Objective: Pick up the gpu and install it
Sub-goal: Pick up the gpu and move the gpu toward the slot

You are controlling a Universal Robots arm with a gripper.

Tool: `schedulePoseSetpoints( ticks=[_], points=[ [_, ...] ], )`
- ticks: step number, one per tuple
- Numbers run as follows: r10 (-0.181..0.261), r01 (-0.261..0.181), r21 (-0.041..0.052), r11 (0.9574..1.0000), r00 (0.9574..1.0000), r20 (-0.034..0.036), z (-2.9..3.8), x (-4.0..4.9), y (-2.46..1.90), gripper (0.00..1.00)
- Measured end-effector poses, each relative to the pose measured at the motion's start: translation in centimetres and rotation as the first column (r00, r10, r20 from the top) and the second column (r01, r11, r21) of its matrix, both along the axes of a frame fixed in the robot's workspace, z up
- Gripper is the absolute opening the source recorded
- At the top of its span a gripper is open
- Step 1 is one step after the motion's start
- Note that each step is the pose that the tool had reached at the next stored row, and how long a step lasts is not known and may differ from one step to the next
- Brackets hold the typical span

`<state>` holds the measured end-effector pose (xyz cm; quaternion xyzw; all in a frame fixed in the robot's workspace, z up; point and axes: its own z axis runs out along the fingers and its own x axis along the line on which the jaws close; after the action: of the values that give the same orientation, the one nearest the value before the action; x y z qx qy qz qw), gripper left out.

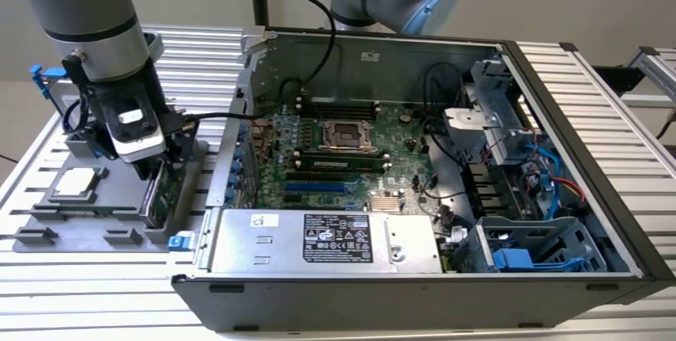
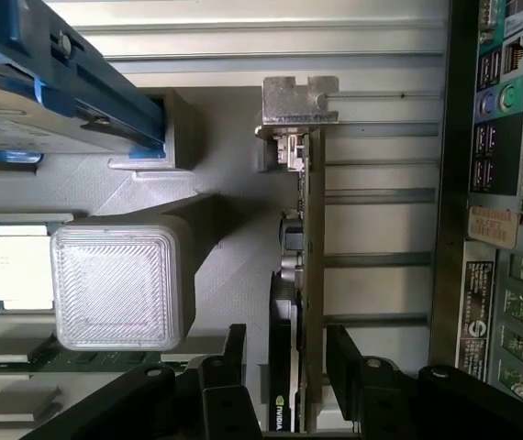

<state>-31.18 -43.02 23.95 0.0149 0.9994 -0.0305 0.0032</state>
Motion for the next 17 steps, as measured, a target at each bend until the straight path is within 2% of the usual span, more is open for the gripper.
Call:
schedulePoseSetpoints(
  ticks=[10, 13, 17],
  points=[
    [0.0, 0.0, 0.0004, 1.0, 1.0, 0.0003, -0.07, 0.0, 0.0, 1.0],
    [0.0, 0.0, 0.0065, 1.0, 1.0, 0.0007, -0.08, 0.0, 0.01, 1.0],
    [0.0, 0.0, 0.0066, 1.0, 1.0, 0.0006, -0.08, 0.0, 0.0, 1.0]
  ],
)
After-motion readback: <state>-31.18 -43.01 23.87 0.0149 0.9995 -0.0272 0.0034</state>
